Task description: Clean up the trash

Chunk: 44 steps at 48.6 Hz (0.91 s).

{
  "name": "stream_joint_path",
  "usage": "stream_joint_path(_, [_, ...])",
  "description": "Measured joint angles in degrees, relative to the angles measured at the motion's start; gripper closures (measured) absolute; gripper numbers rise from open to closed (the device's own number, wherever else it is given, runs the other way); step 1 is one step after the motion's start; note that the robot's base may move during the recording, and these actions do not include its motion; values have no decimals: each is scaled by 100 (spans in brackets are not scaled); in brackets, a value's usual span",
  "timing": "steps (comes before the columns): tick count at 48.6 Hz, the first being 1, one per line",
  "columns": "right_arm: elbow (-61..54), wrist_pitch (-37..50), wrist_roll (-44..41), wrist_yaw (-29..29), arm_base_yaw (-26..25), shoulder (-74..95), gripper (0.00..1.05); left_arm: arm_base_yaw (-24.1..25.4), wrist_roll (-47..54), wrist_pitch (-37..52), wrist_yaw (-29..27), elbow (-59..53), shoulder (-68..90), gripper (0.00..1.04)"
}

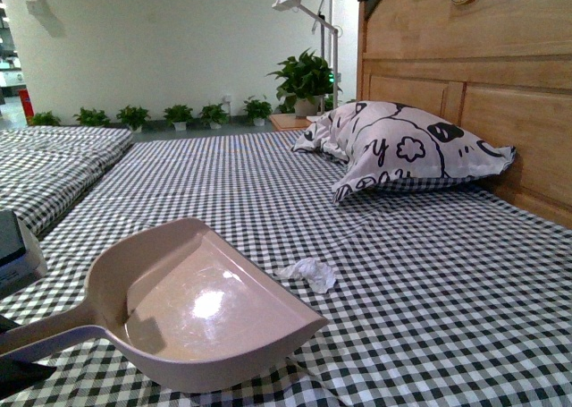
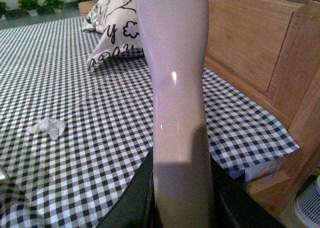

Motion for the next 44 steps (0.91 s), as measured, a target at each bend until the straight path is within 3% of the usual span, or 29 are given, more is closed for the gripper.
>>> stream_joint_path(44, [0, 0, 0, 0, 0, 0, 84, -498, 74, -417, -627, 1410, 1805, 79])
